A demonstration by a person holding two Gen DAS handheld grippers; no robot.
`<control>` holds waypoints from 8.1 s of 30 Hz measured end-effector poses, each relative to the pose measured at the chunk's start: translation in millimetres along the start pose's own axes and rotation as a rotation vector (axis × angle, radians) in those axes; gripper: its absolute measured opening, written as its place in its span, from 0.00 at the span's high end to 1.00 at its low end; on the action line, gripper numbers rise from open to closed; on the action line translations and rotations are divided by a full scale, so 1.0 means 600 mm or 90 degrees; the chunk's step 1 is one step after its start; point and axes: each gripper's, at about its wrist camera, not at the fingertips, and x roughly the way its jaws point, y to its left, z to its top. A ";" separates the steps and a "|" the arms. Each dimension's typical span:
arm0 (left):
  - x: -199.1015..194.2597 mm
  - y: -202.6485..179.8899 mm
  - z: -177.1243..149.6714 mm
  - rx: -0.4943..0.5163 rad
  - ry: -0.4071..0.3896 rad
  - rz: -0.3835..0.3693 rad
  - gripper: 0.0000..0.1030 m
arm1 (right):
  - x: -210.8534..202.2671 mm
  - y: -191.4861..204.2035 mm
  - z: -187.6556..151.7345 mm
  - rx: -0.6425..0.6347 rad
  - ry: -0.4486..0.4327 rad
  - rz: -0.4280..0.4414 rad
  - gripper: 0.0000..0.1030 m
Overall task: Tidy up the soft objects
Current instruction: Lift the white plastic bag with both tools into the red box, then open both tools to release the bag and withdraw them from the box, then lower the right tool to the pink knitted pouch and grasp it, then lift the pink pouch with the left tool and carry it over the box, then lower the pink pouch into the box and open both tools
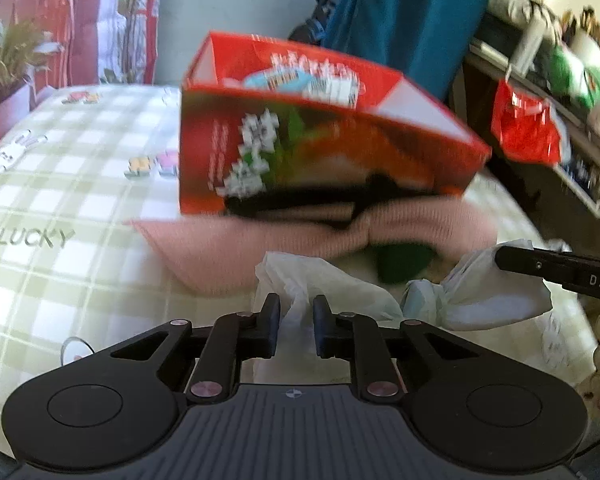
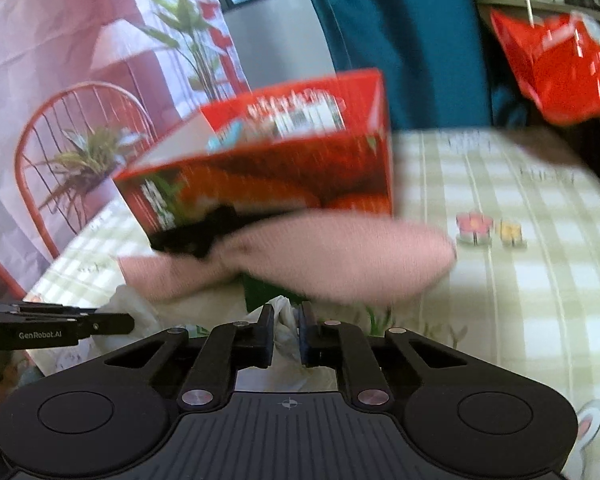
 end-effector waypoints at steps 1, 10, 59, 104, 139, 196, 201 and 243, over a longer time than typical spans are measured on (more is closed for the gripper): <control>-0.007 0.002 0.008 -0.004 -0.011 0.000 0.82 | -0.005 0.004 0.009 -0.006 -0.010 0.002 0.89; -0.057 -0.020 0.133 0.044 -0.130 0.020 0.83 | -0.037 0.036 0.123 -0.070 -0.107 0.023 0.90; 0.137 0.006 0.297 0.122 0.025 0.052 0.32 | 0.182 -0.013 0.250 -0.136 -0.009 -0.060 0.70; 0.092 0.037 0.053 0.087 0.032 0.003 0.15 | 0.082 -0.006 0.034 -0.129 -0.064 -0.086 0.38; 0.170 -0.013 0.023 0.144 0.023 0.112 0.16 | 0.112 0.006 0.025 -0.165 -0.025 -0.111 0.75; -0.083 -0.004 0.215 -0.069 -0.251 -0.017 0.85 | -0.026 0.037 0.150 -0.037 -0.221 0.042 0.94; -0.044 0.000 0.258 -0.096 -0.240 -0.052 0.85 | -0.012 0.028 0.208 -0.042 -0.242 0.033 0.94; 0.194 0.010 0.318 -0.018 0.023 0.068 0.44 | 0.234 -0.006 0.273 -0.107 0.012 -0.078 0.54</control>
